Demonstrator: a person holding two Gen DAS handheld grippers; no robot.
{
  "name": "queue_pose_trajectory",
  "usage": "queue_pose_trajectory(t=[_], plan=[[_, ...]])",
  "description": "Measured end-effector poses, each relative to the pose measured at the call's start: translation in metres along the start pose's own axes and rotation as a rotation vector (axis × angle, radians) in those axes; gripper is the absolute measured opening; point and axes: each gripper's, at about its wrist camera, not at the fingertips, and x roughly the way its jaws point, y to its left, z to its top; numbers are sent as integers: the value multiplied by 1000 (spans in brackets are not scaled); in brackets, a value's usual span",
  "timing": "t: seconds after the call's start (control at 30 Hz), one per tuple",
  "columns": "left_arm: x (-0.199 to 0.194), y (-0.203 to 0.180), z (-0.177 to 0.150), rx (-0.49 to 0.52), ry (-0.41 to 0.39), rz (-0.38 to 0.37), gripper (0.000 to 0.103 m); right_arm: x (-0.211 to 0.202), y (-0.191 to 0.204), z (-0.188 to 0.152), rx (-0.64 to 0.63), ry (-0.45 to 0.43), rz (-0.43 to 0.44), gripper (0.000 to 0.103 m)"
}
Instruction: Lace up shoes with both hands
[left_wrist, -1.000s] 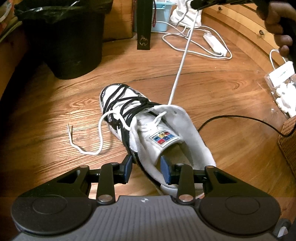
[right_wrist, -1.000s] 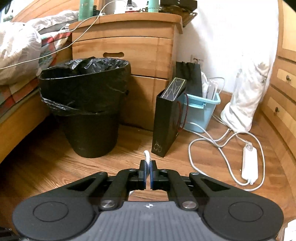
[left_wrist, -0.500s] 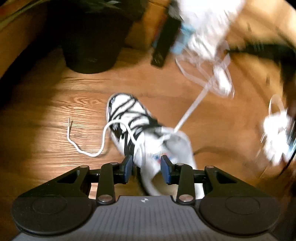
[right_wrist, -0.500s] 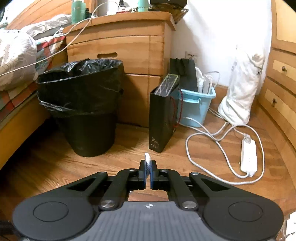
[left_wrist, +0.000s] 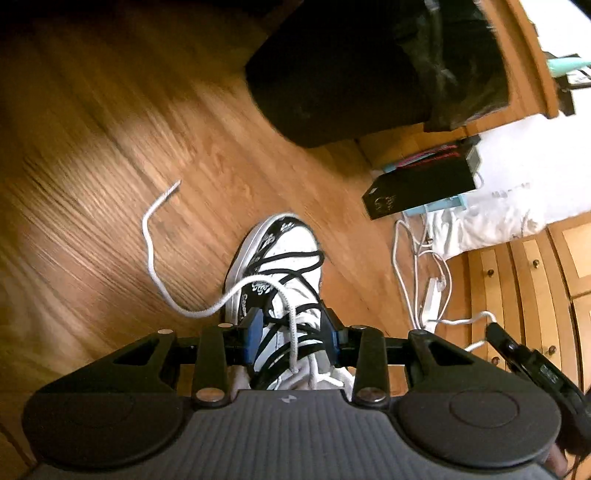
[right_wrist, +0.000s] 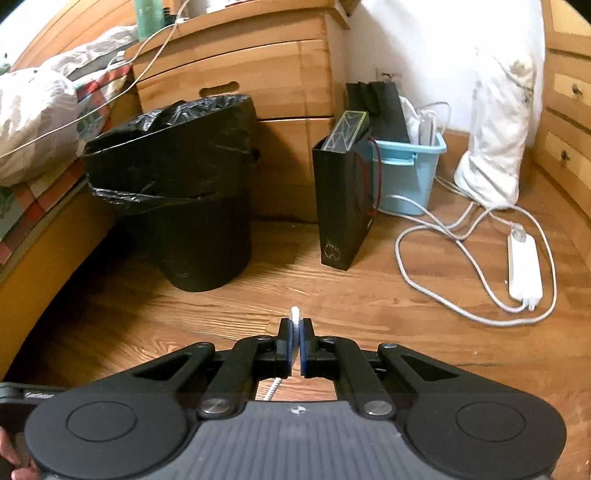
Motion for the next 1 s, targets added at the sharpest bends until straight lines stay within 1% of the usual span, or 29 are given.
queue_pose_trajectory(t=[0.03, 0.07, 0.1, 0.13, 0.17, 0.2, 0.27, 0.37, 0.43, 0.53, 0.6, 0.67, 0.77, 0.8, 0.93, 1.0], plan=[[5, 2, 0, -16, 7, -4, 37, -1, 1, 0, -7, -2, 0, 5], [9, 3, -2, -33, 10, -9, 35, -1, -1, -1, -1, 0, -1, 5], [12, 4, -3, -44, 12, -11, 20, -1, -2, -3, 6, 2, -1, 5], [14, 5, -3, -50, 12, -9, 14, 1, -5, -4, 15, 8, -2, 5], [16, 6, -4, -56, 12, -6, 15, 2, -8, -6, 25, 17, -2, 5], [17, 6, -4, -61, 8, -6, 14, 2, -12, -8, 43, 25, -2, 5], [17, 6, -4, -62, -6, -8, 5, 3, -20, -11, 82, 34, 3, 5], [15, 1, -3, -17, -31, 12, 4, 2, -36, -16, 152, 32, -17, 5], [15, -2, -2, 1, -41, 10, 4, 1, -50, -20, 213, 36, -33, 5], [11, -6, 1, 12, -62, 0, 4, 2, -67, -25, 306, 55, -32, 5], [7, -8, 4, 14, -80, -7, 3, 4, -70, -26, 315, 59, -38, 5], [5, -14, 7, 46, -87, -6, 3, 4, -70, -27, 317, 56, -48, 5], [4, -24, 7, 99, -109, 11, 3, 2, -77, -27, 390, 32, -44, 5], [3, -24, 7, 100, -115, 8, 3, 2, -80, -26, 417, 23, -46, 5], [-1, -22, 7, 79, -132, -5, 3, -2, -83, -23, 415, 3, -70, 5], [-5, -20, 8, 74, -140, -5, 3, -2, -82, -23, 401, 1, -84, 1]])
